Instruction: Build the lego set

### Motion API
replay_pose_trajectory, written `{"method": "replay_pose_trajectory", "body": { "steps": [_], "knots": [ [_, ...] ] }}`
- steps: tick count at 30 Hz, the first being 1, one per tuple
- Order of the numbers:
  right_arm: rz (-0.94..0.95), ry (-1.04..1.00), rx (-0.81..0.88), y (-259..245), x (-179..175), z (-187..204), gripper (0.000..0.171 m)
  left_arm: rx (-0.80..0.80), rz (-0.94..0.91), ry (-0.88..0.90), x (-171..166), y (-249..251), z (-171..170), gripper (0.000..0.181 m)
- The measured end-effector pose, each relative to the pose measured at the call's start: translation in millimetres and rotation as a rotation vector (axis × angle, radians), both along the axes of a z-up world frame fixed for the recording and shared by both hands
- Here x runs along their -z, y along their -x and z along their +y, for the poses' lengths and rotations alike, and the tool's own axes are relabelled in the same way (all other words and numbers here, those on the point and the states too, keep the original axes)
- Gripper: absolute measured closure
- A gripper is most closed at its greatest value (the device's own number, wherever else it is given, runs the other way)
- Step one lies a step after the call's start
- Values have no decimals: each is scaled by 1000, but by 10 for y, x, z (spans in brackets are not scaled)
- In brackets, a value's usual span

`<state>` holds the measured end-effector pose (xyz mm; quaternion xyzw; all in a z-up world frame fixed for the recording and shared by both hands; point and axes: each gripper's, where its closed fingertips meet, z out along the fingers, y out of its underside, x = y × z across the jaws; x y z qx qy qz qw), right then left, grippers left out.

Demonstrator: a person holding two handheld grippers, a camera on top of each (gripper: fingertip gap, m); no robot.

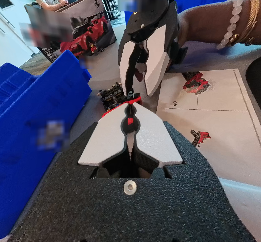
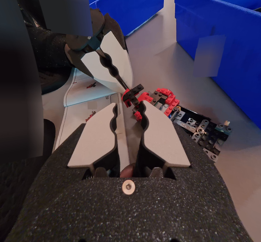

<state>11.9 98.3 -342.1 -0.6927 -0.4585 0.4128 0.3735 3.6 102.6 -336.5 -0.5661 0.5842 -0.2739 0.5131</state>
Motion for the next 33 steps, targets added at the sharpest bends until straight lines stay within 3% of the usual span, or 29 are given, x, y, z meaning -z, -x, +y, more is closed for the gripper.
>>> {"method": "replay_pose_trajectory", "body": {
  "steps": [17, 33],
  "knots": [
    [-62, -12, 22, -102, 45, 17, 142, -236, 110, -42, 98, 102, 99, 181],
    [-65, -14, -18, -39, 18, -59, 145, -334, 150, -6, 176, 65, 40, 181]
  ]
}}
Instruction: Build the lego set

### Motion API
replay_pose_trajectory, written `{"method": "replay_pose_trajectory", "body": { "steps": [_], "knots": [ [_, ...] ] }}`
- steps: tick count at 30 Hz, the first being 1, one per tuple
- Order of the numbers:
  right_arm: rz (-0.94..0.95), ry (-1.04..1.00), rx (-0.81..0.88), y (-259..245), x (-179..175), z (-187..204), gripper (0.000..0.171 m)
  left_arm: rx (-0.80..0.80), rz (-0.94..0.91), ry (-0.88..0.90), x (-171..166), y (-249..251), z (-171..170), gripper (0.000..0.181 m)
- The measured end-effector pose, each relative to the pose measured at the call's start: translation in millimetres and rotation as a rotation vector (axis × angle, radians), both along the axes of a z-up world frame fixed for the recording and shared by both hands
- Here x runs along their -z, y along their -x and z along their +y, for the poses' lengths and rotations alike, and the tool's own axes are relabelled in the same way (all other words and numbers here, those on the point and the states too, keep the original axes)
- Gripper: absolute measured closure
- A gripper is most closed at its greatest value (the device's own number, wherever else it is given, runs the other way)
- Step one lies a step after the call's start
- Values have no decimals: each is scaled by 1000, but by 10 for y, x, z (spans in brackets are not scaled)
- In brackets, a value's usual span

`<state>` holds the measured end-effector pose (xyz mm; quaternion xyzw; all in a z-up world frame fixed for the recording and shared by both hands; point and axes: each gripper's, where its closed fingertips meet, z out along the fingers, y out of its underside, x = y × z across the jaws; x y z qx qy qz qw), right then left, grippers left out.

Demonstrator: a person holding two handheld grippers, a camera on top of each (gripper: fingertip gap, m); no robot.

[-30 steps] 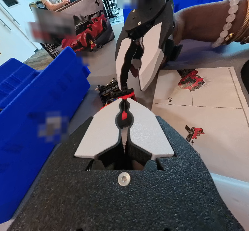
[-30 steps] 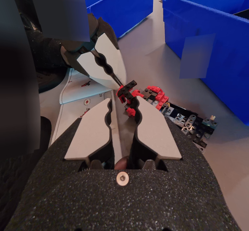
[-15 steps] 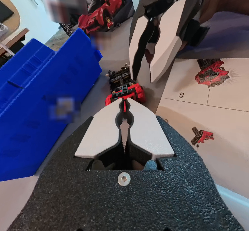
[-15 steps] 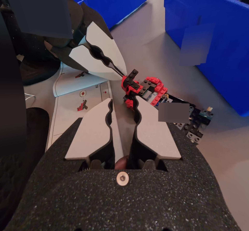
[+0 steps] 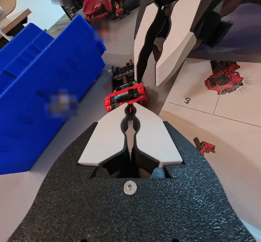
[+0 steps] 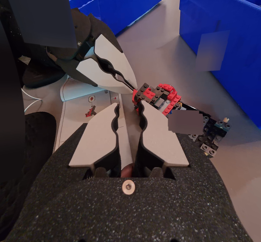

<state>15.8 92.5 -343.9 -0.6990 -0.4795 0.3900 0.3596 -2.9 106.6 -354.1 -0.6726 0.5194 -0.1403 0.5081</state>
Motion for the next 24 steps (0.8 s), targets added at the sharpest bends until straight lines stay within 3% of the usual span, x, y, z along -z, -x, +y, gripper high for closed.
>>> {"method": "replay_pose_trajectory", "body": {
  "steps": [13, 24],
  "knots": [
    [-26, 1, -12, 40, 65, -13, 145, -13, 30, 3, 47, -16, -39, 181],
    [-46, -14, -7, 103, 130, 10, 133, -21, 47, 1, 74, -22, -25, 181]
  ]
}}
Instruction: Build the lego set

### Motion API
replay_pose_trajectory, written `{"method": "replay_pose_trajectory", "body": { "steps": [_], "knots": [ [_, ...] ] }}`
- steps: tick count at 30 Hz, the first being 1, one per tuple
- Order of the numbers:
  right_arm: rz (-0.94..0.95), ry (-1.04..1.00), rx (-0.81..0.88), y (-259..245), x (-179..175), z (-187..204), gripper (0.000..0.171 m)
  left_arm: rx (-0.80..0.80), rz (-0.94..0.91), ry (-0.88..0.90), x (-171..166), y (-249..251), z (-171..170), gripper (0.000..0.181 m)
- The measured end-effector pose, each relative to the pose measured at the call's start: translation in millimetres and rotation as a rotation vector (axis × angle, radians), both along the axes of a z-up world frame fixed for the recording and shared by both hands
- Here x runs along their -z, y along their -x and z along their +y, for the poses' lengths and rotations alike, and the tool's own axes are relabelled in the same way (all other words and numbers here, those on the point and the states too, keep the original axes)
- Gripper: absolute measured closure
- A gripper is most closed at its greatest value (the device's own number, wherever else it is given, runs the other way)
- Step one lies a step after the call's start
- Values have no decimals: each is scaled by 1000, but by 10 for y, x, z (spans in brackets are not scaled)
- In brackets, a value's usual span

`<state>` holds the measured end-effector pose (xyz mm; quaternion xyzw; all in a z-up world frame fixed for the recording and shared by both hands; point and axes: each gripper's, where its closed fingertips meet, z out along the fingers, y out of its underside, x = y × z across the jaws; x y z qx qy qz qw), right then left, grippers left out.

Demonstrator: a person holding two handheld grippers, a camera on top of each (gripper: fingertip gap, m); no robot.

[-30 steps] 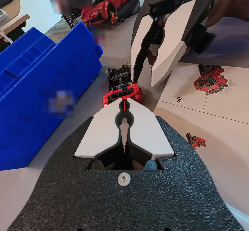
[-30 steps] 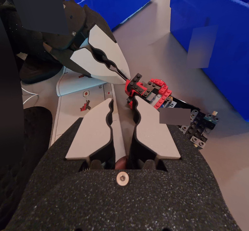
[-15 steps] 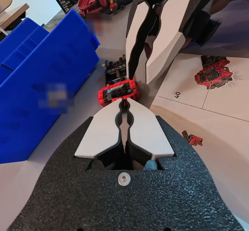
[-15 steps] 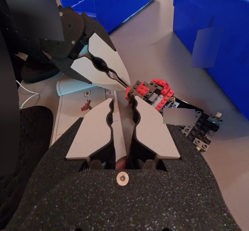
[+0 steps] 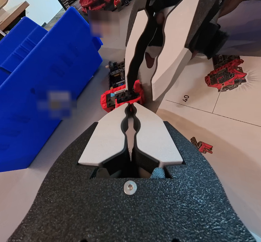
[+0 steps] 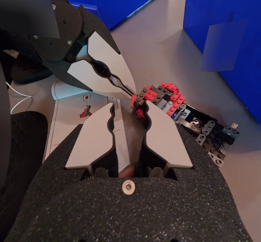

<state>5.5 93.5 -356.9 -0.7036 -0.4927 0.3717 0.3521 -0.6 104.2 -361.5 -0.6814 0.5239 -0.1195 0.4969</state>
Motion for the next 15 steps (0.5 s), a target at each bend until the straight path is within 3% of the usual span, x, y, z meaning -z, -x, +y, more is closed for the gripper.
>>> {"method": "replay_pose_trajectory", "body": {
  "steps": [15],
  "knots": [
    [-31, -7, 5, -2, 27, 2, 127, 38, 27, 109, 107, -7, -27, 179]
  ]
}}
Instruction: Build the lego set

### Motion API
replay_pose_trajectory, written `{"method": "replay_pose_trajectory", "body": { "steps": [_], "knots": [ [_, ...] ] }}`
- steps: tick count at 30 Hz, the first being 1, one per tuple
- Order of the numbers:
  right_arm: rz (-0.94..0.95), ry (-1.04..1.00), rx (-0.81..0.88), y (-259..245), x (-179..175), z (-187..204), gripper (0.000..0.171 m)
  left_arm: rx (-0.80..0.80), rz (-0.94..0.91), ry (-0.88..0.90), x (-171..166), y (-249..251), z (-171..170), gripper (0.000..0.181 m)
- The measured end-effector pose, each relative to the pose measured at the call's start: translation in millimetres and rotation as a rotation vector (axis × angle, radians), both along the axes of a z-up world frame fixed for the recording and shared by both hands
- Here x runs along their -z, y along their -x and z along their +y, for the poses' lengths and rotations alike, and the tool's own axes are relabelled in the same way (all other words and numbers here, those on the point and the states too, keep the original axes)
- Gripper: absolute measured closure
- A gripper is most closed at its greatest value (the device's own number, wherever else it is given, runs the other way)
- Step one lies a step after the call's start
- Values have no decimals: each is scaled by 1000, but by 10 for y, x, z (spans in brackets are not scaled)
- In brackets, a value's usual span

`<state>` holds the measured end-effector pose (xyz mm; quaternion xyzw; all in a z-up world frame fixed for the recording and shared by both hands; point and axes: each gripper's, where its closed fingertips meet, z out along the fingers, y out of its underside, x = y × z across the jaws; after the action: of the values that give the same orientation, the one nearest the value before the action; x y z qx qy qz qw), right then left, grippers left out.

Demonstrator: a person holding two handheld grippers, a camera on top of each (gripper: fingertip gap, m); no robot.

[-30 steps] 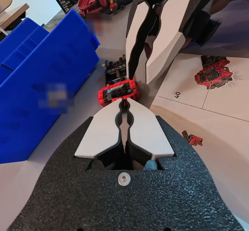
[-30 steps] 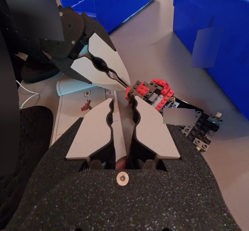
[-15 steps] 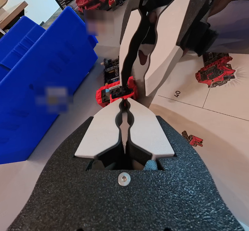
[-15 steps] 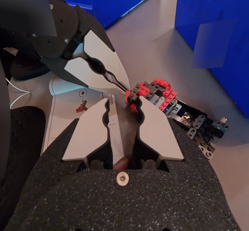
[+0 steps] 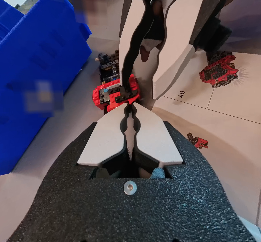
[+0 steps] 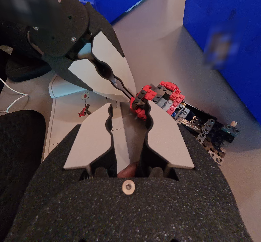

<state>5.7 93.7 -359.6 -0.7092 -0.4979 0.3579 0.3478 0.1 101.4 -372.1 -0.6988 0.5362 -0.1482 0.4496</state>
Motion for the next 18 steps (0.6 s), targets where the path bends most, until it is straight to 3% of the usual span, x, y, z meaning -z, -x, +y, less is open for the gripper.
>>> {"method": "replay_pose_trajectory", "body": {
  "steps": [11, 18],
  "knots": [
    [27, -29, -31, 19, -43, -36, 136, 10, -4, 84, 41, 0, 9, 172],
    [26, -99, 6, 6, -66, 50, 129, 25, 1, 62, 33, -4, 1, 168]
  ]
}}
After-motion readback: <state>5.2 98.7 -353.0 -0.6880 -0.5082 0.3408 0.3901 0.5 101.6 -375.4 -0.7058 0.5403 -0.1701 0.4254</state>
